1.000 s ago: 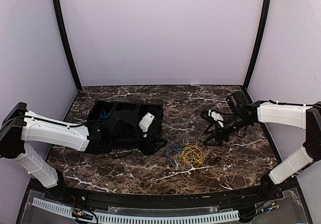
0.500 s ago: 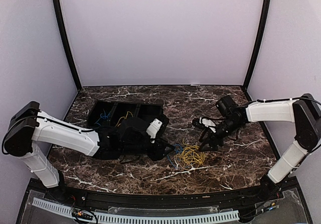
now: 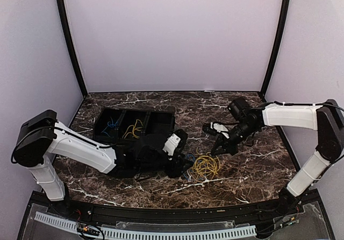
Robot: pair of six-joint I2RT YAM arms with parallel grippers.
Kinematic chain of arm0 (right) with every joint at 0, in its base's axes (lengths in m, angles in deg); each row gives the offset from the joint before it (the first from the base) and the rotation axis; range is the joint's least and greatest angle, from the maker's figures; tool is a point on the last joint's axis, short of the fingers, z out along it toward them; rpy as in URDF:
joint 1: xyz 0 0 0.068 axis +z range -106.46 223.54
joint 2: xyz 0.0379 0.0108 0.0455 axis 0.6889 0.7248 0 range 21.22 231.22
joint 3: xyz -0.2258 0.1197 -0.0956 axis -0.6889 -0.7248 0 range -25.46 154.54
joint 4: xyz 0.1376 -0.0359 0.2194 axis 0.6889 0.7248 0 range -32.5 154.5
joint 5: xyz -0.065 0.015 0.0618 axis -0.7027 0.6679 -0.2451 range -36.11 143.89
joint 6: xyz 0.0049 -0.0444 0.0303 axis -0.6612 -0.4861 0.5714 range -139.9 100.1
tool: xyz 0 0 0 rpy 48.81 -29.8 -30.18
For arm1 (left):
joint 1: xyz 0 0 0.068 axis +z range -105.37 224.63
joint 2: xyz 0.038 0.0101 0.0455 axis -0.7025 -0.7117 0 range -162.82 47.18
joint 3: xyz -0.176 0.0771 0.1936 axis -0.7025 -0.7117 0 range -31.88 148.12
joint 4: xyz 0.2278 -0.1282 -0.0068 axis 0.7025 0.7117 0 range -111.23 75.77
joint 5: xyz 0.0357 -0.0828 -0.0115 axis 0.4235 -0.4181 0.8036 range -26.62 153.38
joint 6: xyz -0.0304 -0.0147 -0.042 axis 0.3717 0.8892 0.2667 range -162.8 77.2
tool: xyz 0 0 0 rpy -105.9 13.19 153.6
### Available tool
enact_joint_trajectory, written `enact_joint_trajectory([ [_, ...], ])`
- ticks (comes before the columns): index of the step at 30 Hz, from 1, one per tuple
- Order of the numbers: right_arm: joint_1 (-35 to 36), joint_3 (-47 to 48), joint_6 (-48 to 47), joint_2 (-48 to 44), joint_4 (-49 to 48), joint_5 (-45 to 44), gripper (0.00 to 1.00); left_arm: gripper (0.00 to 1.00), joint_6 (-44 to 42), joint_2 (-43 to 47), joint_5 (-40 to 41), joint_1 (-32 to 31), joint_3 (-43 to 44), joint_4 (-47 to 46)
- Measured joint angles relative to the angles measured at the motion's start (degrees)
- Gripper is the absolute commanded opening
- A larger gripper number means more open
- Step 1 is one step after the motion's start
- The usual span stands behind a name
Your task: Untangle the cables
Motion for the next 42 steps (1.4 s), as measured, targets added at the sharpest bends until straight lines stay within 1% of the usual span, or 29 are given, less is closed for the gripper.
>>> enact_joint_trajectory([
  [3, 0.0, 2.9, -0.6, -2.6, 4.0, 1.6, 0.0, 0.58, -2.8, -1.7, 1.0, -0.9, -0.1, -4.7],
  [6, 0.0, 6.5, -1.0, -6.0, 7.1, 4.1, 0.0, 0.6, -6.5, -3.7, 1.4, -1.9, -0.4, -13.0],
  [9, 0.0, 10.3, -1.3, -8.4, 9.9, 7.3, 0.0, 0.64, -9.6, -6.6, 1.8, -2.6, 0.3, -21.0],
  [12, 0.0, 11.9, -1.2, -9.1, 11.9, 9.5, 0.0, 0.64, -11.6, -10.7, 2.1, -3.0, 3.3, -27.6],
  [14, 0.0, 12.3, -1.0, -9.2, 13.0, 10.6, 0.0, 0.63, -12.4, -13.6, 2.0, -3.1, 6.0, -31.2],
  [16, 0.0, 12.5, -0.5, -9.6, 13.7, 11.5, 0.0, 0.57, -12.9, -16.5, 1.2, -3.1, 8.7, -34.4],
  [18, 0.0, 12.9, 0.1, -10.3, 13.9, 12.1, 0.0, 0.48, -13.4, -19.3, 0.0, -3.0, 11.5, -36.5],
  [19, 0.0, 13.4, 0.4, -10.7, 14.0, 12.3, 0.0, 0.4, -13.4, -20.9, -0.6, -3.0, 12.9, -37.0],
  [22, 0.0, 16.1, 0.7, -11.9, 14.7, 13.1, 0.0, 0.24, -13.3, -24.3, -1.8, -3.1, 15.3, -38.1],
  [27, 0.0, 24.0, 0.7, -12.8, 17.1, 14.2, 0.0, 0.17, -12.8, -27.3, -2.9, -3.0, 15.5, -38.6],
  [30, -0.2, 29.3, 0.8, -12.9, 18.4, 15.0, 0.0, 0.07, -12.3, -27.8, -3.1, -3.0, 15.4, -38.6],
  [32, -0.5, 33.2, 1.1, -13.1, 18.8, 15.3, 0.0, 0.05, -11.9, -27.8, -3.0, -2.9, 15.1, -38.6],
  [36, -1.7, 39.7, 2.3, -14.2, 18.8, 16.0, 0.0, 0.05, -11.6, -28.0, -2.7, -2.6, 13.4, -39.3],
  [42, -6.5, 49.7, 6.4, -14.1, 18.4, 21.9, 0.0, 0.04, -10.7, -30.2, -1.7, -2.2, 11.8, -40.3],
])
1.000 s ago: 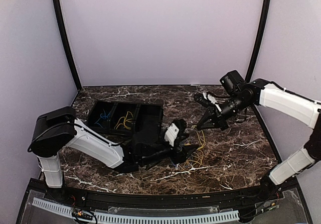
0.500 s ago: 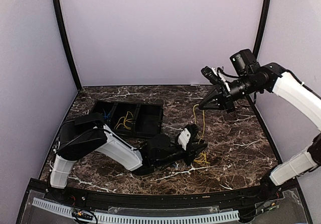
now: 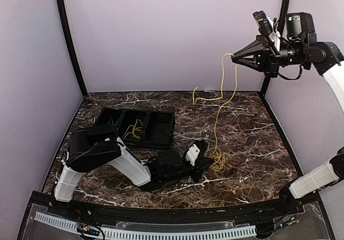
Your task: Untangle the cables
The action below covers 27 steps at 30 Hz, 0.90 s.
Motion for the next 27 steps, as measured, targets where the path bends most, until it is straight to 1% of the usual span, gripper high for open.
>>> enact_joint_trajectory([
  [4, -3.1, 6.0, 2.8, 0.6, -2.1, 4.1, 0.0, 0.04, 0.4, -1.0, 0.9, 0.2, -0.7, 0.0],
  [10, -5.7, 10.7, 6.3, 1.9, -4.3, 8.0, 0.0, 0.05, 0.9, -1.2, 2.2, 0.3, -1.1, 0.7],
  [12, -7.0, 12.0, 7.6, 2.6, -5.5, 9.3, 0.0, 0.07, 1.3, -1.2, 2.5, 0.4, -1.2, 1.0],
  [15, -7.8, 12.0, 8.9, 2.8, -6.8, 10.5, 0.0, 0.16, 1.9, -1.1, 2.5, 0.5, -2.4, 0.4],
  [16, -7.8, 11.1, 9.2, 2.8, -7.5, 10.9, 0.0, 0.18, 2.1, -1.0, 2.4, 0.5, -3.3, 0.0],
  [17, -7.8, 9.6, 9.4, 2.5, -8.4, 11.2, 0.0, 0.19, 2.5, -0.7, 2.2, 0.5, -4.7, -0.4],
  [20, -7.9, 0.0, 10.7, -0.3, -13.2, 10.7, 0.0, 0.21, 3.4, 2.4, 1.9, 0.4, -9.3, -0.4],
  [22, -7.9, -7.5, 11.3, -2.5, -15.0, 9.3, 0.0, 0.23, 3.8, 6.9, 2.6, 0.2, -12.3, -0.3],
  [26, -7.9, -15.7, 11.5, -3.8, -16.9, 6.3, 0.0, 0.31, 5.0, 18.4, 4.4, -0.5, -14.5, -0.5],
  [27, -7.9, -18.0, 11.5, -4.2, -17.6, 5.4, 0.0, 0.32, 5.2, 21.2, 4.7, -0.5, -14.5, -0.4],
])
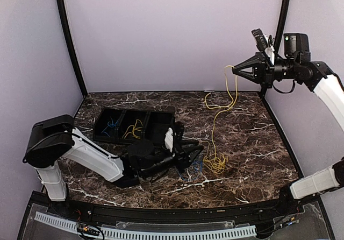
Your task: Untangle the cables
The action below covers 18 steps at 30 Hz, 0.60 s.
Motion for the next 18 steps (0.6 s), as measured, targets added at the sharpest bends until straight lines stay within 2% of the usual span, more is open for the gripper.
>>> enact_joint_trajectory([
  [7, 0.1, -12.2, -1.0, -1.6, -1.7, -5.3, 0.0, 0.35, -0.3, 10.2, 0.5, -0.2, 0.0, 4.8],
  [12, 0.6, -16.4, -1.3, -0.8, -2.1, -7.1, 0.0, 0.48, -2.4, 12.4, 0.0, -0.3, 0.9, 11.5],
  [14, 1.3, -16.9, -1.2, -0.1, -2.3, -7.3, 0.0, 0.57, -3.9, 12.2, -0.3, -0.3, 3.7, 15.6],
  [18, 3.1, -17.1, -1.2, 0.9, -2.4, -7.8, 0.0, 0.64, -6.5, 9.3, 2.1, -0.4, 11.3, 20.0],
])
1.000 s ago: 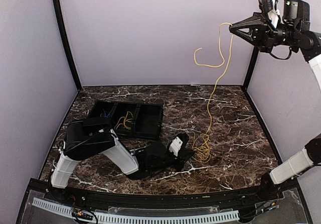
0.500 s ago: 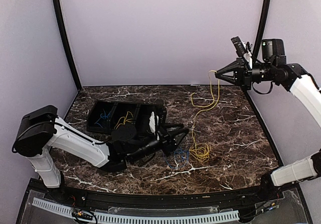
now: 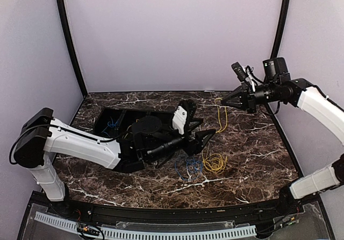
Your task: Untangle the cables
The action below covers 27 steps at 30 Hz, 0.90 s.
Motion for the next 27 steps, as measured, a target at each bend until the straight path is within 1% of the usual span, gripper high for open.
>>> enact_joint_trajectory([
  [2, 0.7, 0.1, 0.1, 0.3, 0.0, -0.3, 0.0, 0.64, -1.6, -2.2, 1.0, 0.0, 2.9, 0.9],
  [7, 1.7, 1.3, 0.1, 1.4, 0.5, -0.7, 0.0, 0.58, -6.9, -8.5, 1.9, 0.0, 8.9, 5.1],
  [9, 1.9, 1.7, 0.1, 1.6, 0.6, -0.8, 0.0, 0.57, -8.4, -10.6, 2.2, 0.0, 11.3, 7.2],
  [14, 2.3, 2.3, 0.1, 1.6, 0.8, -0.9, 0.0, 0.55, -11.3, -14.0, 3.3, 0.0, 15.3, 11.4],
  [17, 2.3, 2.3, 0.2, 1.6, 0.8, -0.9, 0.0, 0.49, -12.5, -15.2, 4.4, 0.0, 17.0, 13.0],
  [19, 2.4, 2.3, 0.2, 1.6, 0.8, -0.8, 0.0, 0.44, -13.3, -15.8, 5.3, 0.0, 17.7, 13.2],
  [21, 2.4, 2.3, 0.4, 1.6, 0.8, -0.7, 0.0, 0.35, -14.3, -16.4, 6.1, 0.0, 18.1, 13.2],
  [22, 2.4, 2.3, 0.4, 1.6, 0.8, -0.6, 0.0, 0.23, -14.6, -16.7, 6.6, 0.1, 18.3, 13.2],
  [23, 2.4, 2.3, 0.5, 1.6, 0.7, -0.5, 0.0, 0.17, -14.9, -16.9, 6.7, 0.1, 18.4, 13.2],
  [24, 2.4, 2.3, 0.6, 1.6, 0.7, -0.5, 0.0, 0.09, -15.1, -17.3, 7.0, 0.2, 18.6, 13.1],
  [26, 2.4, 2.3, 0.9, 1.6, 0.7, -0.5, 0.0, 0.01, -15.8, -17.8, 7.5, 0.2, 18.6, 12.9],
  [27, 2.4, 2.3, 1.0, 1.6, 0.7, -0.5, 0.0, 0.0, -16.2, -18.0, 7.8, 0.3, 18.6, 12.7],
])
